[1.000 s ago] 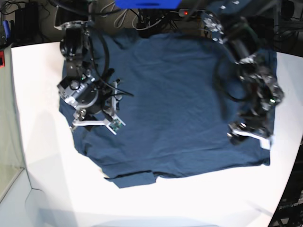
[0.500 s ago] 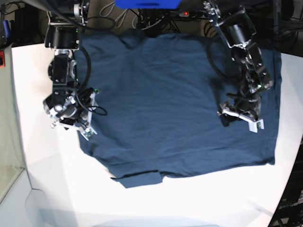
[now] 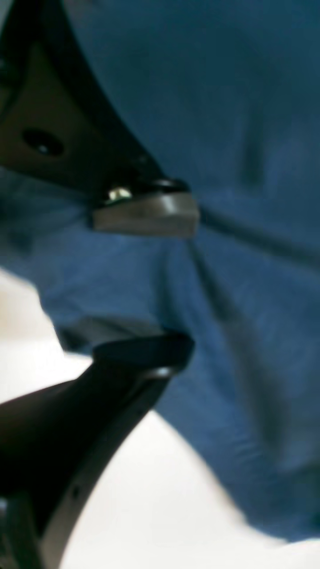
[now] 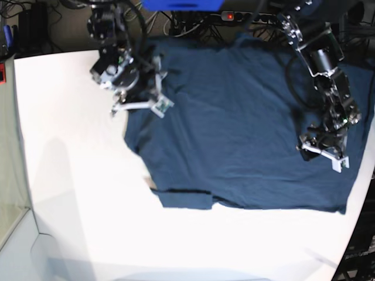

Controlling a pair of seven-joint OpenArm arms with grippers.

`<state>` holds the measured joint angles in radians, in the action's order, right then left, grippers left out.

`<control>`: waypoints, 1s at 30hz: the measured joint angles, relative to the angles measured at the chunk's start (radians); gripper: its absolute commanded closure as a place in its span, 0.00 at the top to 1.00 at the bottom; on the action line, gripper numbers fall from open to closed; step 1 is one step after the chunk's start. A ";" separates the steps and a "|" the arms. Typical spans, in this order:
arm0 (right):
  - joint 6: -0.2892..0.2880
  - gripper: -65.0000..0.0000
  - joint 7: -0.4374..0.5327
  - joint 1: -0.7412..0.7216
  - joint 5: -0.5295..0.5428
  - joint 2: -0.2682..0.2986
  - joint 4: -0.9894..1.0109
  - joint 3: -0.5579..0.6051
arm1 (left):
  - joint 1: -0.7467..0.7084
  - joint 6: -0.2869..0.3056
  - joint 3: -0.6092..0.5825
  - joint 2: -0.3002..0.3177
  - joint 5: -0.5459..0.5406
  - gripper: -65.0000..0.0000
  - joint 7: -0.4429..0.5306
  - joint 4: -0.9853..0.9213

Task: Layout the t-shirt on the table in an organized manner, then fold the t-shirt properly
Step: 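Move the right gripper to the shirt hem and grasp it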

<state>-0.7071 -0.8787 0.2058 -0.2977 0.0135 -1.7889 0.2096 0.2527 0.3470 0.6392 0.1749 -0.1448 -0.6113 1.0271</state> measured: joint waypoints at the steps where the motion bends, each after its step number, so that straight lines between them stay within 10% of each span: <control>1: -0.002 0.55 -0.014 0.006 0.003 0.011 -0.026 0.018 | 0.005 -0.004 -0.007 0.002 0.007 0.52 -0.005 0.000; 10: 0.002 0.55 -0.053 -0.180 -0.003 0.044 -0.147 0.017 | 0.005 -0.007 -0.041 0.007 0.009 0.52 -0.002 0.000; 19: 0.003 0.55 -0.031 -0.583 -0.003 -0.055 0.277 0.018 | 0.003 -0.007 -0.042 0.005 0.005 0.52 0.007 -0.001; 30: 0.004 0.55 0.329 -0.731 -0.014 -0.090 0.759 0.016 | -0.012 -0.006 -0.042 0.005 -0.005 0.52 0.022 0.001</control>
<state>-0.7029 -0.5495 -0.5247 -0.3115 -0.0769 -1.0302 0.2256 0.2409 0.3412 0.5976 0.1799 -0.1493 -0.5896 1.0283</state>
